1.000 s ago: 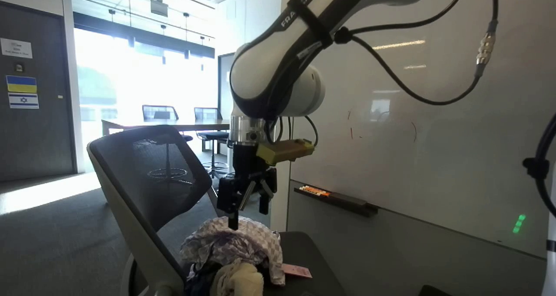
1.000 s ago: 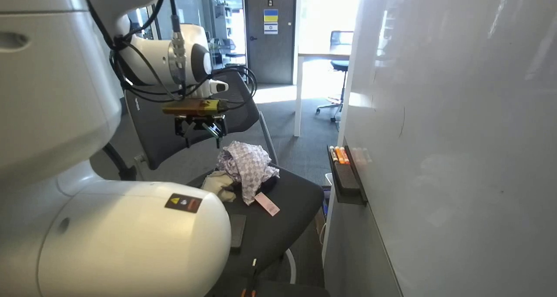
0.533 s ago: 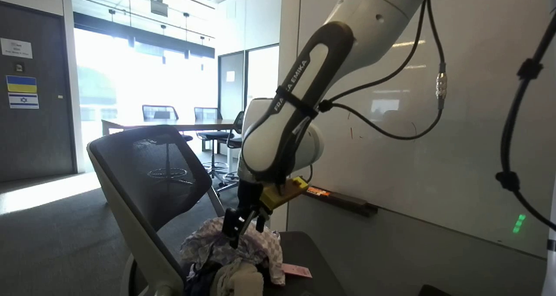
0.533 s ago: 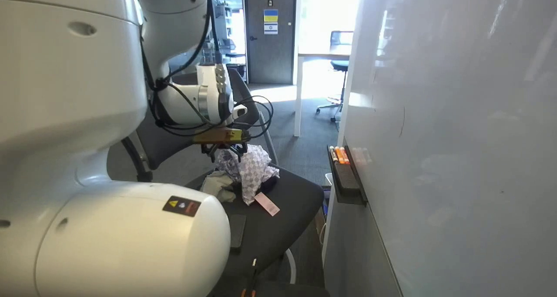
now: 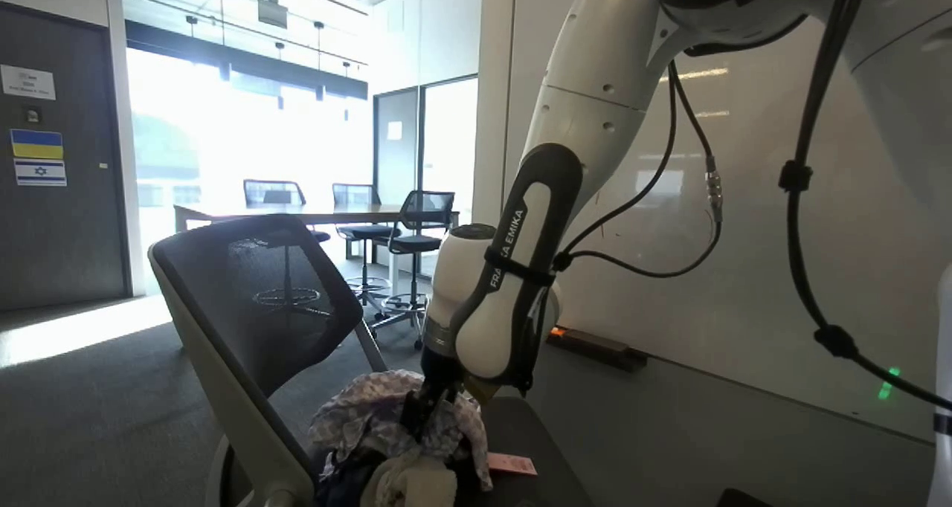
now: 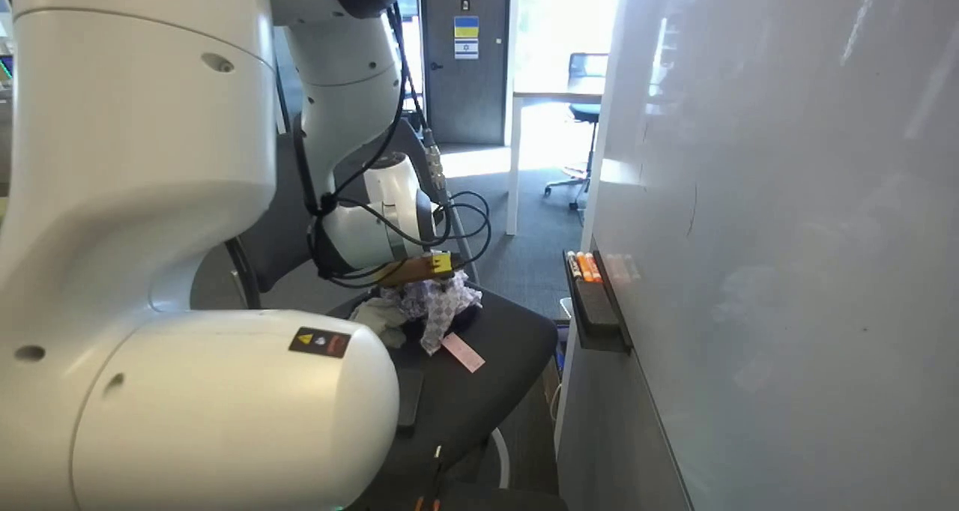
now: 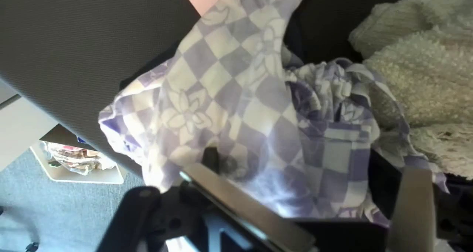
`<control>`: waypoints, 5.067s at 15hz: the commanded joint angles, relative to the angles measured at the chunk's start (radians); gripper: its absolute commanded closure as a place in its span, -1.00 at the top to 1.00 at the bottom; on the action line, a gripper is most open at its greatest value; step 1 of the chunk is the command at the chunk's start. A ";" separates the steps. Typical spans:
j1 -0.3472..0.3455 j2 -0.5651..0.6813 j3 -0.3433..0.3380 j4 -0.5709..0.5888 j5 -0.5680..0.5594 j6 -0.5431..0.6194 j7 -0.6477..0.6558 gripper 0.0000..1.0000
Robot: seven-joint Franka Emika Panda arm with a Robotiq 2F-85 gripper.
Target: Put the clothing onto the backrest of the chair
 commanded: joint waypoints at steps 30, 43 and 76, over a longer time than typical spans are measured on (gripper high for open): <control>1.372 0.277 -1.321 0.216 0.456 0.183 0.125 -0.93; 1.413 0.311 -1.179 0.392 0.865 0.280 0.294 -0.90; 1.384 -0.011 -1.165 0.606 0.287 -0.364 0.605 1.00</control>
